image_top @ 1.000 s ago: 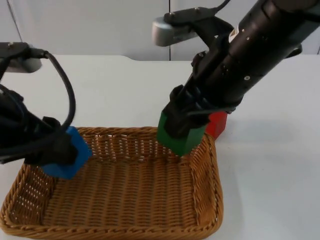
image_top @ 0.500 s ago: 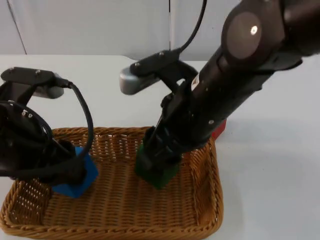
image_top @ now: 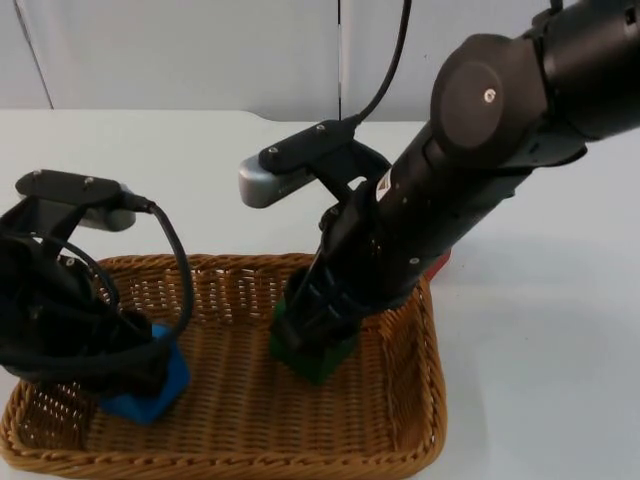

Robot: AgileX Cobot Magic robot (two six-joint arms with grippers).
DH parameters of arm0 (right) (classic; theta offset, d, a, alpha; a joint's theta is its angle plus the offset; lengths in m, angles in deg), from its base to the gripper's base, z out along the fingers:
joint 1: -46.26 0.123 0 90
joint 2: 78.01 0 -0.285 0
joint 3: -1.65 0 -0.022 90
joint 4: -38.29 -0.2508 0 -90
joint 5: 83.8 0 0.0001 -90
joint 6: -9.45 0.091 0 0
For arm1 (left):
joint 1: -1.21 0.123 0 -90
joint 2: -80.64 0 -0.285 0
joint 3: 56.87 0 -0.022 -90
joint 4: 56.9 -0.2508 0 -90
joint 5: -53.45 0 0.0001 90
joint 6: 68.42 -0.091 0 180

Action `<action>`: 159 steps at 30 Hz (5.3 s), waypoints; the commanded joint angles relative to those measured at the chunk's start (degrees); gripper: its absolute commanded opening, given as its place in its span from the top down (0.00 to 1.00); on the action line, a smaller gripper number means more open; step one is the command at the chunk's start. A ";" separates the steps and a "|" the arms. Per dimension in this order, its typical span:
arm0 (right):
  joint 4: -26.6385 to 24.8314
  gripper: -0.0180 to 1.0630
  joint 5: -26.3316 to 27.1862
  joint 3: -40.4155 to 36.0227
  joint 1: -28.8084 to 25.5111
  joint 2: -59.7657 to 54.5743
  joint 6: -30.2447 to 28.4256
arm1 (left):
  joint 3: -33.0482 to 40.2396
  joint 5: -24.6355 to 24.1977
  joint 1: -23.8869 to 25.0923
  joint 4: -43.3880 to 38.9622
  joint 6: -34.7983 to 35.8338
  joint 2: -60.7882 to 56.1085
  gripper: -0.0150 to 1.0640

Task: Pick up one cube with each hand and place exactly two cubes into the same basket, leaving the remaining cube outside.

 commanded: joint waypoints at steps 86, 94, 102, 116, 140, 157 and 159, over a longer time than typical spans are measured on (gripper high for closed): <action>1.39 0.38 0.74 -23.03 0.35 56.74 -0.27 | 0.16 -21.32 -0.32 -19.49 23.79 -69.59 0.28; 1.39 0.38 1.36 -29.00 0.35 65.62 -0.27 | 0.16 -28.27 -0.32 -32.96 36.94 -75.45 0.28; 1.39 0.38 1.23 -33.71 0.35 73.91 -0.27 | 0.16 -33.44 -0.32 -34.67 40.59 -80.74 0.28; 1.43 0.38 -1.95 -37.38 0.35 87.42 -0.27 | 0.16 -44.24 -0.32 -44.09 47.27 -88.19 0.28; 21.39 0.38 -25.61 -37.38 0.35 107.43 23.91 | 3.27 -47.80 -0.17 -46.93 48.68 -95.72 0.28; 24.81 0.38 -41.14 -39.90 0.35 116.51 30.87 | 3.31 -47.80 -0.17 -46.54 48.32 -95.72 0.28; 24.81 0.38 -41.03 -40.60 0.35 116.51 30.87 | 3.31 -47.80 -0.17 -46.54 48.32 -95.72 0.28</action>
